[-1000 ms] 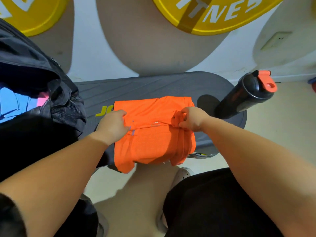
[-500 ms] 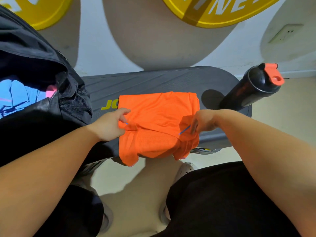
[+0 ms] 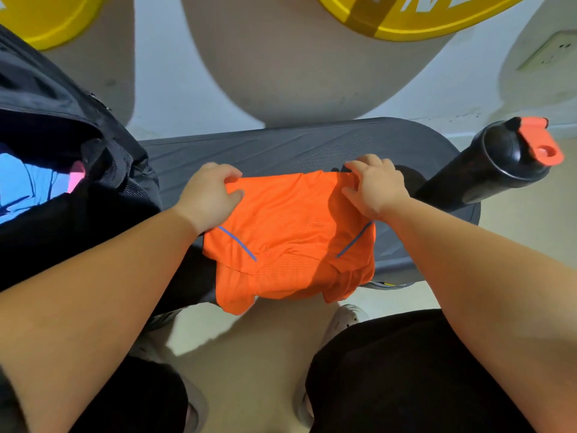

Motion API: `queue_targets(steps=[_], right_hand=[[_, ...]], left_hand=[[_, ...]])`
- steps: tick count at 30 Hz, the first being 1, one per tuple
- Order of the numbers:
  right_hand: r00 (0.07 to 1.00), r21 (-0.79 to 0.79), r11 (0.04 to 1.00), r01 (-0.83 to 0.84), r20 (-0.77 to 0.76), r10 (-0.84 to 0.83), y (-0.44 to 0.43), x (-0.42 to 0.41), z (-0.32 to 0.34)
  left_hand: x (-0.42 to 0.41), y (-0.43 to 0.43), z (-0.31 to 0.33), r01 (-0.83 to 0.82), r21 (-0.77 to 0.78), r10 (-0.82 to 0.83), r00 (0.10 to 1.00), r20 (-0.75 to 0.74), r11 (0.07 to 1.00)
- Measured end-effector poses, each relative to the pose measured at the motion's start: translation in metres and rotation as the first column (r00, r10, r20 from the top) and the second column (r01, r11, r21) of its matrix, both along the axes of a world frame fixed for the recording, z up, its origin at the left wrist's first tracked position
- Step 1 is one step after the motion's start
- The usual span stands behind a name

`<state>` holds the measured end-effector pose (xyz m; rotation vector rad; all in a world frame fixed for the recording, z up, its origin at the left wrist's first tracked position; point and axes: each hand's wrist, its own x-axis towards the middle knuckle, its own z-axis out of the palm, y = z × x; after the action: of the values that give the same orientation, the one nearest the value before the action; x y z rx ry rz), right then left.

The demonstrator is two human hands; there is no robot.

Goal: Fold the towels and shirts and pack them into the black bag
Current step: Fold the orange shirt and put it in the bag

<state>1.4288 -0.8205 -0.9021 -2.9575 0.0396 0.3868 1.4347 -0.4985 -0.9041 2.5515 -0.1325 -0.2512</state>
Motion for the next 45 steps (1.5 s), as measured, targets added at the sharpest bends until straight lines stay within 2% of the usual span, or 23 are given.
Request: queue_targets(steps=[5,9,12,15,19,24,29,31,34,38,42,45], right_hand=[[0.999,-0.066,0.998,0.026,-0.025,-0.028,-0.006,0.02,-0.011],[0.997,-0.061,0.997,0.04,-0.068,-0.045,-0.016,0.031,-0.011],[0.995,-0.058,0.998,-0.036,-0.092,0.03,-0.018,0.043,-0.009],[0.994,-0.069,0.994,-0.09,-0.067,0.085,-0.016,0.063,-0.006],[0.996,-0.078,0.993,-0.093,-0.009,0.093,-0.013,0.101,0.005],[0.985,0.006,1.0,0.012,0.173,-0.012,0.001,0.143,0.027],[0.934,0.089,0.99,0.106,0.334,-0.13,0.005,0.149,0.044],[0.924,0.141,0.984,0.106,0.352,-0.149,0.004,0.142,0.05],[0.938,0.184,0.982,0.048,0.33,-0.108,0.003,0.12,0.056],[0.976,0.245,0.97,0.003,0.209,-0.056,0.0,0.073,0.061],[0.982,0.155,0.985,-0.072,0.184,0.043,-0.006,0.018,0.052],[0.987,0.043,0.987,-0.156,0.045,0.154,-0.005,-0.015,0.047]], left_hand=[[0.035,-0.004,-0.016,0.041,0.199,-0.014,0.991,-0.135,0.979],[0.051,-0.006,-0.011,0.095,0.306,-0.045,0.985,-0.167,0.947],[0.061,-0.005,-0.006,0.178,0.343,-0.098,0.966,-0.237,0.922],[0.076,0.001,-0.003,0.158,0.335,-0.082,0.97,-0.229,0.929],[0.1,0.007,0.004,0.025,0.296,0.014,0.992,-0.127,0.955],[0.128,0.006,0.022,-0.168,0.251,0.141,0.982,0.123,0.953],[0.135,0.008,0.042,-0.252,0.185,0.183,0.928,0.324,0.95],[0.131,0.009,0.048,-0.257,0.155,0.189,0.916,0.353,0.954],[0.114,0.007,0.054,-0.226,0.134,0.177,0.935,0.307,0.965],[0.072,0.01,0.054,-0.17,0.089,0.142,0.954,0.262,0.981],[0.022,0.027,0.045,0.024,0.093,-0.046,0.971,0.236,0.995],[-0.014,0.038,0.033,0.172,0.164,-0.199,0.966,0.167,0.971]])
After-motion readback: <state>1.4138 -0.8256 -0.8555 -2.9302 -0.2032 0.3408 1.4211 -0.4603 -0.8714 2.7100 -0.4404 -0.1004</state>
